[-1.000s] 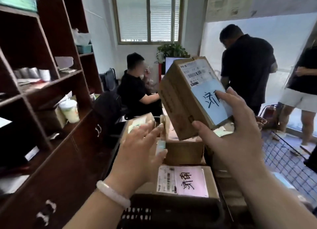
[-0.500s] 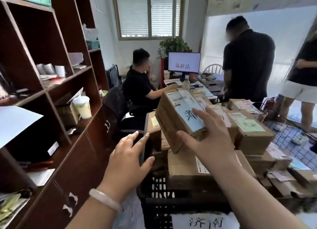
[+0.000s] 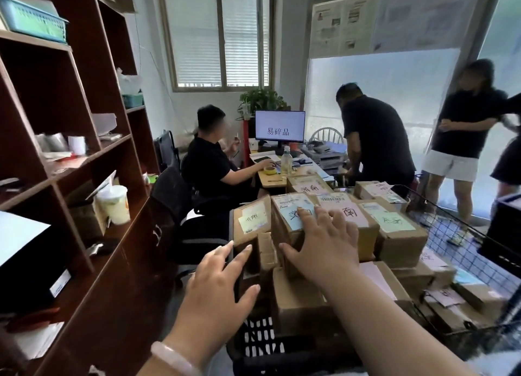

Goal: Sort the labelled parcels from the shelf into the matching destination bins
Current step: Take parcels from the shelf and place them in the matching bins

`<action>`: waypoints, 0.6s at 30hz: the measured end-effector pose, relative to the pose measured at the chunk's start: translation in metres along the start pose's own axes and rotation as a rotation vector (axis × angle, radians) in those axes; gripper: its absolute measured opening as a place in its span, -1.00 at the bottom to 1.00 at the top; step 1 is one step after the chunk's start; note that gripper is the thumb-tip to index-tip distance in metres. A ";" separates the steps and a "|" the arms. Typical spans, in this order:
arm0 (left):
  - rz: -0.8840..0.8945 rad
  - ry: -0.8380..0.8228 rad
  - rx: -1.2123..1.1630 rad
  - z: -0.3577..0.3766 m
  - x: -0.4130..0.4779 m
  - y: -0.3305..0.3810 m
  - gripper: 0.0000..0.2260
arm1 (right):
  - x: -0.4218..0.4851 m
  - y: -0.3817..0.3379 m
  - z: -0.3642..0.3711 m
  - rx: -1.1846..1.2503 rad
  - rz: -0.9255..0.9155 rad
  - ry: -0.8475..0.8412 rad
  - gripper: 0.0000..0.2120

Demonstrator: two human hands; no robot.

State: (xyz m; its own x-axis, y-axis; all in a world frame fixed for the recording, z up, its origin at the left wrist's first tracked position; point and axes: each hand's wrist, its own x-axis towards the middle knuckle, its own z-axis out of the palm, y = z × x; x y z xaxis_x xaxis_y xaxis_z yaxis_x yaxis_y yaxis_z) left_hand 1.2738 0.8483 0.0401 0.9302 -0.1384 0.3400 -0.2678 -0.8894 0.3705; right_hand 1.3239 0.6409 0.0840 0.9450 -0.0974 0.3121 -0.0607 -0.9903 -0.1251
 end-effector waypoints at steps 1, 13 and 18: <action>0.007 0.000 0.002 0.000 0.002 0.001 -0.38 | 0.004 0.000 -0.001 -0.019 -0.002 -0.007 -0.14; 0.192 0.095 0.031 -0.004 0.028 0.035 -0.36 | -0.019 0.028 -0.009 0.143 -0.073 0.101 -0.12; 0.396 0.125 -0.030 0.003 0.037 0.093 -0.35 | -0.070 0.076 -0.022 0.132 0.027 0.219 -0.14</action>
State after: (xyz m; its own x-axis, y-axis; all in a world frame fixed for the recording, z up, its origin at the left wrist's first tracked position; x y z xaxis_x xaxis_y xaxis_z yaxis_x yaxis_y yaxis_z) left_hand 1.2836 0.7588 0.0841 0.7166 -0.4120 0.5628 -0.6079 -0.7645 0.2144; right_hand 1.2462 0.5706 0.0738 0.8508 -0.1573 0.5014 -0.0292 -0.9669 -0.2537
